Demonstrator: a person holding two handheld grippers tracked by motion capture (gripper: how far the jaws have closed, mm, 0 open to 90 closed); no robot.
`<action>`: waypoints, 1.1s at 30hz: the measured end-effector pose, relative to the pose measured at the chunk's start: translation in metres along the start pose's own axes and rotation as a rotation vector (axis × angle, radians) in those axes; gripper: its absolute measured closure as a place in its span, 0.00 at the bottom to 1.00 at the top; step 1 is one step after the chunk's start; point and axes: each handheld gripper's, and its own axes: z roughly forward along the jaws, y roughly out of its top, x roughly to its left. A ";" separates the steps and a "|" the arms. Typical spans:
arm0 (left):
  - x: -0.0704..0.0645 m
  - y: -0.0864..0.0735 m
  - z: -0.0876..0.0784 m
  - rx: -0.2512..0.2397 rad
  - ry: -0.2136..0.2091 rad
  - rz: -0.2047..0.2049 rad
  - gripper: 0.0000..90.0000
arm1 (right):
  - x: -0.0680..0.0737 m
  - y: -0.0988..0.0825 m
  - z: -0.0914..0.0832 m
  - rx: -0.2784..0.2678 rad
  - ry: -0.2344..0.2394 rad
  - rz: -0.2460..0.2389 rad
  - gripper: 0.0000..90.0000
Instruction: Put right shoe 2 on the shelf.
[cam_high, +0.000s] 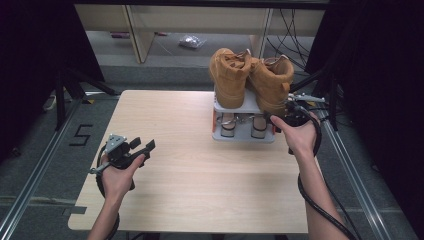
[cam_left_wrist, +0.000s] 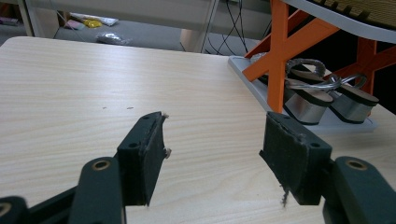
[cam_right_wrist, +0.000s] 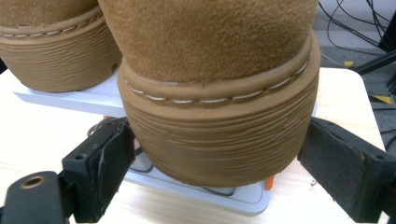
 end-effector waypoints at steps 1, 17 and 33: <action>0.000 0.000 0.000 0.000 0.000 0.000 0.42 | 0.000 0.000 0.000 0.000 0.000 0.000 0.14; 0.000 -0.001 0.001 0.004 0.000 0.003 0.42 | 0.009 0.010 0.008 0.021 -0.036 0.033 0.13; 0.001 -0.002 0.001 0.005 -0.005 -0.002 0.42 | 0.012 0.006 0.003 0.031 -0.049 0.008 0.17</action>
